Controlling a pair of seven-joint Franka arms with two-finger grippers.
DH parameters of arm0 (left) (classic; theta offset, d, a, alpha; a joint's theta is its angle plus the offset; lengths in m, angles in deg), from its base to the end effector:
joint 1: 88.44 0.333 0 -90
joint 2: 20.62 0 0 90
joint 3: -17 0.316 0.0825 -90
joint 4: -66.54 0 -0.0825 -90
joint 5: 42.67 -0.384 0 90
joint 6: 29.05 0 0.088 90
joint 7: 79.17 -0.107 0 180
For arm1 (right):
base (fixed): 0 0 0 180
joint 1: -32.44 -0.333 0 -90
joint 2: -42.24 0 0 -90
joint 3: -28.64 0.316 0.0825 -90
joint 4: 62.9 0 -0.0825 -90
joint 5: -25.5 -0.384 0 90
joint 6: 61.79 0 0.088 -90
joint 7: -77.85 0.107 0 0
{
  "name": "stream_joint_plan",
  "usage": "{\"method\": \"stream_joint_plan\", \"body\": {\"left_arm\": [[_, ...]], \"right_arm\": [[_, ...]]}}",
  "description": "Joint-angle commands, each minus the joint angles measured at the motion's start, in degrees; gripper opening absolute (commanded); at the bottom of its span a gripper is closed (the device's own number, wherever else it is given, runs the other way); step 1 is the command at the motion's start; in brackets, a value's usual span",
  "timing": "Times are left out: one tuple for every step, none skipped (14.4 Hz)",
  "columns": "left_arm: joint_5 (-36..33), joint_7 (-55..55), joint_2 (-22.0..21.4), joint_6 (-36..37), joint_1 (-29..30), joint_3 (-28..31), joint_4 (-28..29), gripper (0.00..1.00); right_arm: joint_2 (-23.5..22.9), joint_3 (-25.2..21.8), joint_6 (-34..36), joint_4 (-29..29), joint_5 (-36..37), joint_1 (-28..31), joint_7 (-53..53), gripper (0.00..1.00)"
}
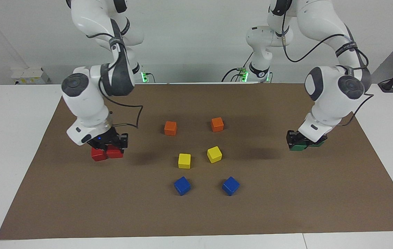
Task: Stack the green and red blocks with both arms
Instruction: 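Carry green to first green with the left gripper while the right gripper carries red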
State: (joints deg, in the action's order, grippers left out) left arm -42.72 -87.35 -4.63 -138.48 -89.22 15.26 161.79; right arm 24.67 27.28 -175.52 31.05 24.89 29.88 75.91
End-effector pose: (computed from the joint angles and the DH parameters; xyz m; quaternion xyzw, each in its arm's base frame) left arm 0.6382 -0.0264 0.4422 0.9955 -0.0929 -0.0155 0.0046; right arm 0.6534 0.0159 0.4418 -0.9995 -0.0260 -0.0193 0.0012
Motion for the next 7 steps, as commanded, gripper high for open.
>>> {"method": "stream_joint_plan", "body": {"left_arm": [[1.19, -9.19, -5.08, -1.22, 5.60, -0.37, 7.65, 0.00], [1.19, -12.62, -5.61, -1.48, 7.79, -0.46, 8.80, 0.00], [1.19, -15.26, -5.96, -2.01, 9.38, -0.46, 9.42, 0.00], [1.19, -17.20, -6.22, -3.06, 10.53, -0.46, 10.73, 0.00], [1.19, -18.35, -7.10, -4.90, 11.50, -0.46, 12.57, 0.00], [1.19, -18.97, -8.06, -8.05, 12.98, -0.46, 15.46, 0.00], [1.71, -18.81, -9.38, -11.12, 14.04, -0.46, 18.36, 0.00]], "right_arm": [[1.39, 0.83, -1.84, 4.11, 0.09, 3.86, -6.04, 0.00], [1.83, 0.83, -3.67, 5.87, 0.09, 4.31, -6.40, 0.00], [2.80, 0.83, -5.95, 8.76, 0.09, 4.66, -6.49, 0.00], [3.59, 0.83, -8.76, 11.40, 0.09, 5.19, -6.84, 0.00], [4.38, 0.83, -11.22, 13.95, 0.09, 5.54, -7.19, 0.00], [4.91, 0.83, -12.73, 15.54, 0.00, 5.81, -7.63, 0.00], [5.00, 0.83, -12.92, 16.25, 0.09, 6.16, -8.15, 0.00]]}}
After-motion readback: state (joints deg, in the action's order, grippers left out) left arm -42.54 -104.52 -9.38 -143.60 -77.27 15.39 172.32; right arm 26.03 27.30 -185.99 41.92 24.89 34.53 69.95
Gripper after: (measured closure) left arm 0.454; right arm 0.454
